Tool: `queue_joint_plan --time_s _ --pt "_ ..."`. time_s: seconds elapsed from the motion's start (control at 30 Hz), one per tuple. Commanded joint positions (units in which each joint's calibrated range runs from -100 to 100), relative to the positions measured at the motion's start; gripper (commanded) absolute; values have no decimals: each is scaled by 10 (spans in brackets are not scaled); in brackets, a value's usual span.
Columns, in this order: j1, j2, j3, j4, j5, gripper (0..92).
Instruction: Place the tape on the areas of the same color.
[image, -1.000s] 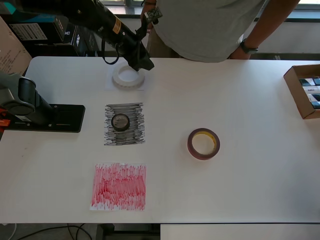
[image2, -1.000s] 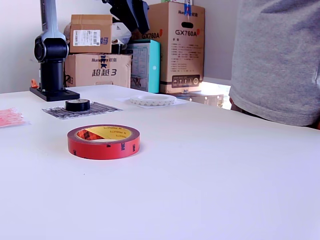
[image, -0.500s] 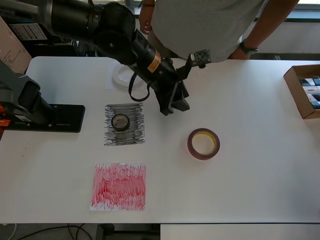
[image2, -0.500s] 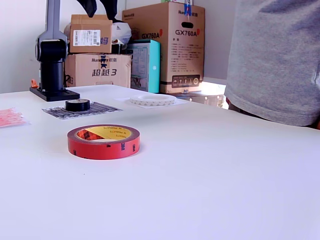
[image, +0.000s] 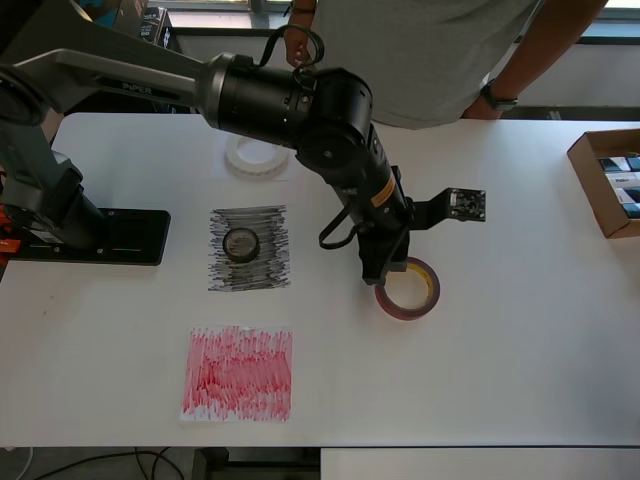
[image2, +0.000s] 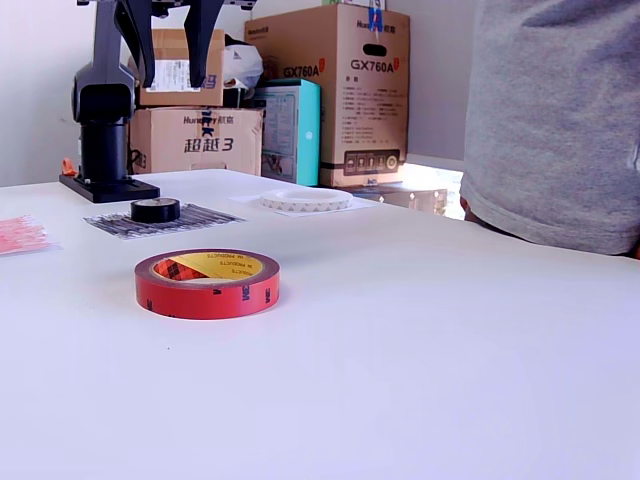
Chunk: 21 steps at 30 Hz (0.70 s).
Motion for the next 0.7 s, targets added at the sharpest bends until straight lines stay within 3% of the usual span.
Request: queue_joint_plan --time_s 0.0,0.67 --pt "3 42 -32 93 18 453" --pt "-11 132 -110 86 124 453"
